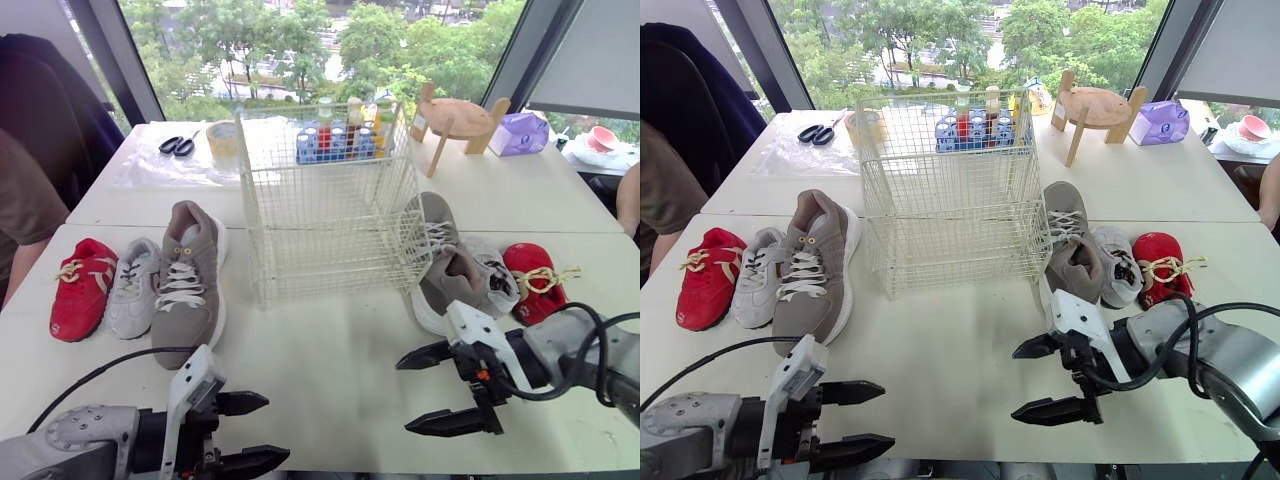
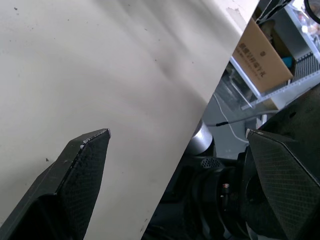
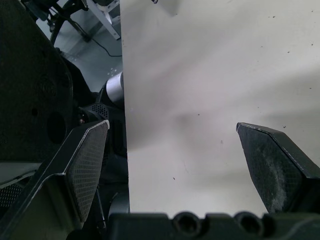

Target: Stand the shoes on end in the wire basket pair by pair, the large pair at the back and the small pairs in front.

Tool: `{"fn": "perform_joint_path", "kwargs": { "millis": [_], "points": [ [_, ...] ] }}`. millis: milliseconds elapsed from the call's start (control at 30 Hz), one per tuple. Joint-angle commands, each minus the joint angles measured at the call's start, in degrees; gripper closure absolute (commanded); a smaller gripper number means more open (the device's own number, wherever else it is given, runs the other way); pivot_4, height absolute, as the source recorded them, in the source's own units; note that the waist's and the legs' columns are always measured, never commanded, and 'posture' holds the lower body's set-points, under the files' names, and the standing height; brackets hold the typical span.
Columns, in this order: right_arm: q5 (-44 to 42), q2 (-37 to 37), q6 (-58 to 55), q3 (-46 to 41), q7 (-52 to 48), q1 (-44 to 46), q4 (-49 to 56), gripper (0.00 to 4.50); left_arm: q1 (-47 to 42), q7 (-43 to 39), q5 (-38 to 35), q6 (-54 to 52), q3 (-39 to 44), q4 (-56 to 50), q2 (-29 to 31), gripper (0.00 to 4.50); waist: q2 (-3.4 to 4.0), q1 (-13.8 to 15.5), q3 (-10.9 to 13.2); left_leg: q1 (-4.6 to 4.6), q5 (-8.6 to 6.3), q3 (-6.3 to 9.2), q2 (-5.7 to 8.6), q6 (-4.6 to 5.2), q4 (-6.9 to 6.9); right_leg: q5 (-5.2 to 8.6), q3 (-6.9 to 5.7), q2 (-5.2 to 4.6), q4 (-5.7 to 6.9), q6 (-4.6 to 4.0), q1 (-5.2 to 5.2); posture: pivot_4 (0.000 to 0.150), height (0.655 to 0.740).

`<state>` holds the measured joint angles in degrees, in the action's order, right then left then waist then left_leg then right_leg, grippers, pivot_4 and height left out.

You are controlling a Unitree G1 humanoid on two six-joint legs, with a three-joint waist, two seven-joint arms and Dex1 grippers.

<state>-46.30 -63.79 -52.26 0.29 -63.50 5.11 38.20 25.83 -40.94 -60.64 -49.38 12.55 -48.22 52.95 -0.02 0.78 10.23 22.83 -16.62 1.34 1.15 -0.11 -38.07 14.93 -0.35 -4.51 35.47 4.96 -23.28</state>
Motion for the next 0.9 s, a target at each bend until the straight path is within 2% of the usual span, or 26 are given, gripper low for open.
{"fn": "perform_joint_path", "kwargs": {
  "millis": [33, 167, 533, 567, 633, 700, 767, 900],
  "points": [
    [-0.2, 0.7, 0.7, 0.3, 0.0, 0.6, 1.0, 0.07, 0.1, 0.5, -0.8, 0.4, 0.7, -0.9, -0.5, 0.00, 0.00, 0.0, 0.0, 0.00, 0.00, 0.00, 0.00, 0.00, 0.00, 0.00, 0.00, 0.00, 0.00, 0.00, 0.00, 0.150, 0.7400],
    [1.5, 1.1, 2.2, 1.4, -0.1, 0.8, -0.2, 0.07, -0.9, 2.0, 1.8, 1.4, -0.7, -1.0, -1.5, 0.00, 0.00, 0.0, 0.0, -0.08, 0.00, 0.00, 0.00, 0.00, 0.00, 0.00, 0.00, 0.01, 0.01, 0.00, 0.09, 0.150, 0.7400],
    [3.7, 1.1, 4.7, 0.6, -0.5, -0.5, -1.5, 0.07, -2.4, 0.9, 1.8, 1.8, -0.7, 1.0, -3.2, 0.00, -0.01, 0.0, 0.0, -0.16, 0.00, -0.02, 0.00, 0.00, -0.02, 0.00, 0.00, 0.03, 0.08, 0.01, 0.14, 0.150, 0.7400],
    [3.1, 1.0, 4.8, -0.1, -1.0, -0.3, -1.3, 0.07, -2.7, 1.2, 1.3, 1.5, -0.7, 1.3, -3.4, 0.00, -0.01, 0.0, 0.0, -0.20, 0.00, -0.03, 0.00, 0.00, -0.02, 0.00, 0.00, 0.03, 0.08, 0.01, 0.17, 0.150, 0.7400],
    [1.3, 0.3, 4.4, -2.4, -1.8, 1.1, -1.4, 0.07, -4.7, 3.7, -5.4, 0.9, 1.2, 2.2, -5.1, 0.00, -0.01, 0.0, 0.0, -0.26, 0.00, -0.03, 0.00, 0.00, -0.02, 0.00, 0.00, 0.04, 0.08, 0.01, 0.22, 0.150, 0.7400],
    [0.6, -1.7, 4.3, -5.0, -3.4, 3.7, -2.5, 0.07, -7.5, 5.7, -10.8, 0.7, 2.9, 2.9, -5.6, 0.00, 0.00, 0.1, 0.0, -0.29, 0.00, -0.02, 0.00, 0.00, -0.05, 0.00, 0.01, 0.03, 0.10, 0.01, 0.26, 0.150, 0.7400],
    [-1.3, -3.1, 3.6, -7.2, -5.0, 8.1, -4.6, 0.07, -9.7, 6.3, -12.6, 0.4, 3.5, 3.0, -4.6, 0.00, -0.01, 0.0, 0.0, -0.31, 0.00, -0.02, 0.00, 0.00, -0.12, 0.00, 0.01, 0.01, 0.18, 0.01, 0.27, 0.150, 0.7400],
    [-3.1, -2.2, 3.2, -6.2, -7.3, 24.8, -12.3, 0.07, -15.7, 5.7, -13.7, 0.3, 4.2, 2.2, -0.6, 0.00, 0.01, -0.3, 0.0, -0.42, 0.00, -0.08, -0.01, 0.00, -0.11, 0.00, 0.05, 0.05, 0.29, 0.01, 0.27, 0.150, 0.7400]
  ]
}}
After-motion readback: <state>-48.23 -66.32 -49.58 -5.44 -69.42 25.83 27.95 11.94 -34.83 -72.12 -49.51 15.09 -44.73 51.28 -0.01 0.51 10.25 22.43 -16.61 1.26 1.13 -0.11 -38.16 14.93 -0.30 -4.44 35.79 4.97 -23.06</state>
